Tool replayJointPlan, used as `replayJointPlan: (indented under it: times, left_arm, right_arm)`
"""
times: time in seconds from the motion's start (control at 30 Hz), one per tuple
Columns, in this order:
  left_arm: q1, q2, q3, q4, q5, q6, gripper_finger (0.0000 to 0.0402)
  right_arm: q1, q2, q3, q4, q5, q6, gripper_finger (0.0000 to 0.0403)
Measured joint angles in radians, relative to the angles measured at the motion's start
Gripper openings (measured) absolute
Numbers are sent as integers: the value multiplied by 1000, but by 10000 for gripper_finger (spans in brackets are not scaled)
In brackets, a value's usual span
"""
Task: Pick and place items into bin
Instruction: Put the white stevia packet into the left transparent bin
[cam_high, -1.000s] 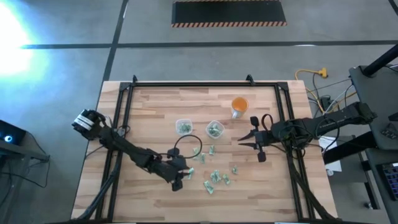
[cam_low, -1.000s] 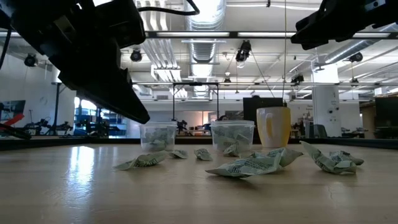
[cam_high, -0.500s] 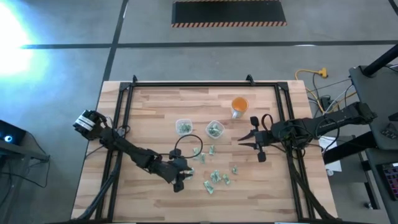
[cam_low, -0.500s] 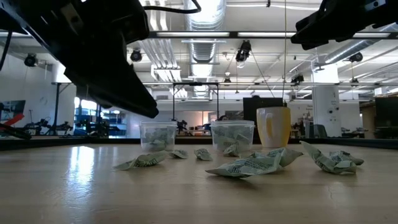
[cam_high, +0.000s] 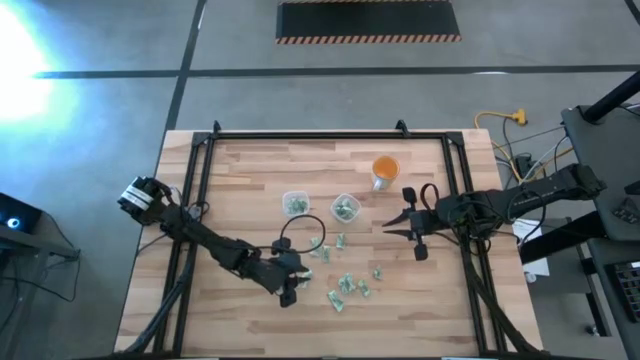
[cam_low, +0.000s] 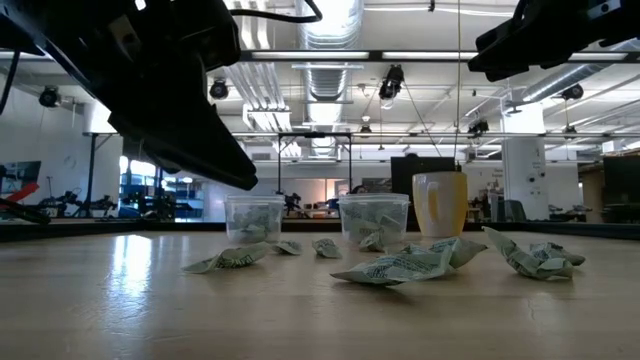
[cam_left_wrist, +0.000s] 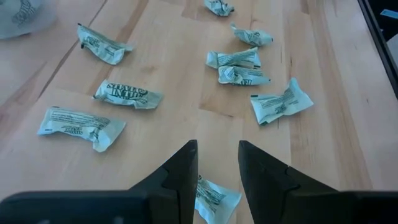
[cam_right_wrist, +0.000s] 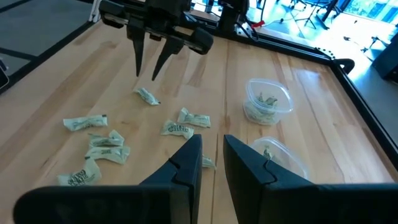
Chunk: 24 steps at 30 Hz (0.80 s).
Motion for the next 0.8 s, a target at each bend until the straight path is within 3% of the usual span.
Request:
replayJointPlan:
  times: [0.2,0.53,0.8]
  left_arm:
    - [0,28,0,-7,1,7,104]
    - [0,60,-1,-5,9,-3,162]
    - [0,81,-1,-2,35,-5,167]
  right_arm:
    - [0,0,-2,-1,0,-3,57]
    - [0,0,-4,-15,0,-3,57]
    - [0,0,-4,-16,0,-3,57]
